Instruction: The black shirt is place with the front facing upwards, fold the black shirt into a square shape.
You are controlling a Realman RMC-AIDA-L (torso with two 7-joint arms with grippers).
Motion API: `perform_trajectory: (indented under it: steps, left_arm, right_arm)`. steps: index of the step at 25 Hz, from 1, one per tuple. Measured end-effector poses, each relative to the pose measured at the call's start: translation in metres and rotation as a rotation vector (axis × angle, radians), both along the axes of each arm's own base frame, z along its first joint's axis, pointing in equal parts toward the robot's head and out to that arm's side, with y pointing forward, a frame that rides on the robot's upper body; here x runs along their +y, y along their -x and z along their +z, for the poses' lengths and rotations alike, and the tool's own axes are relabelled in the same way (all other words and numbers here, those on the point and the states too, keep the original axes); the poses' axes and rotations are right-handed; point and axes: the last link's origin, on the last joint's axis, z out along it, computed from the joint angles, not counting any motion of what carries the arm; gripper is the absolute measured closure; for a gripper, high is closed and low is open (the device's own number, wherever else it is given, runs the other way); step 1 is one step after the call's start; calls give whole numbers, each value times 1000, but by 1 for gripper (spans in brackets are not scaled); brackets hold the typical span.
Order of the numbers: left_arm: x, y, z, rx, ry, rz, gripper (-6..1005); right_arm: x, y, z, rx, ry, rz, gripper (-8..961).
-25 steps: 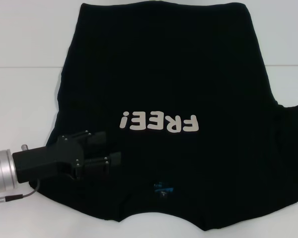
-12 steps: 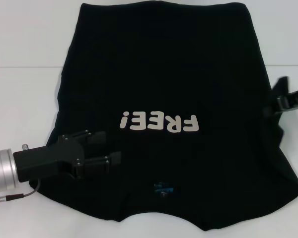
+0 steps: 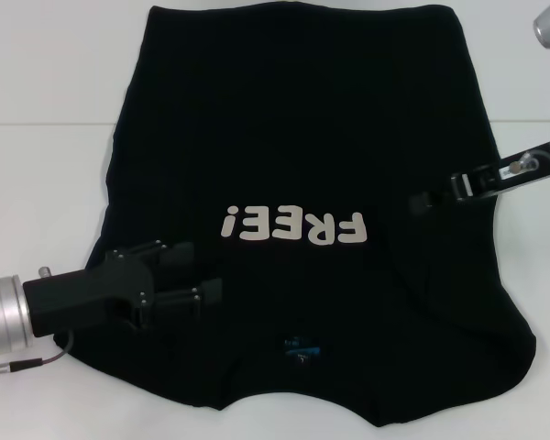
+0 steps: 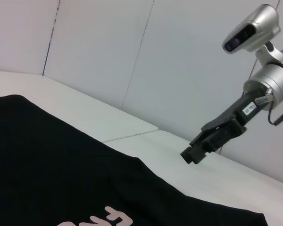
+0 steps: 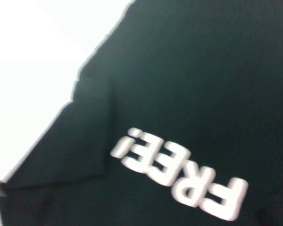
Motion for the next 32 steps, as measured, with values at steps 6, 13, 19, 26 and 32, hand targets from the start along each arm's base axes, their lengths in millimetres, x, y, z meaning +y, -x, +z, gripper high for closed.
perform_trajectory:
  steps: [6,13,19,26,32]
  left_arm:
    - [2,0,4,-51,11,71,171]
    - [18,7,36,-200,138,383,172]
    - [24,22,63,-152,214,646,172]
    - [28,38,82,85,258,869,171]
    - [36,36,91,289,306,939,171]
  right_arm:
    - [-15,-23,-2,196,-25,54,748]
    - [-58,-60,-8,272,-123,363,349]
    - [-92,-72,-23,289,-237,618,98]
    - [-102,-82,-45,259,-231,634,60]
    - [-101,-81,-49,253,-224,633,60]
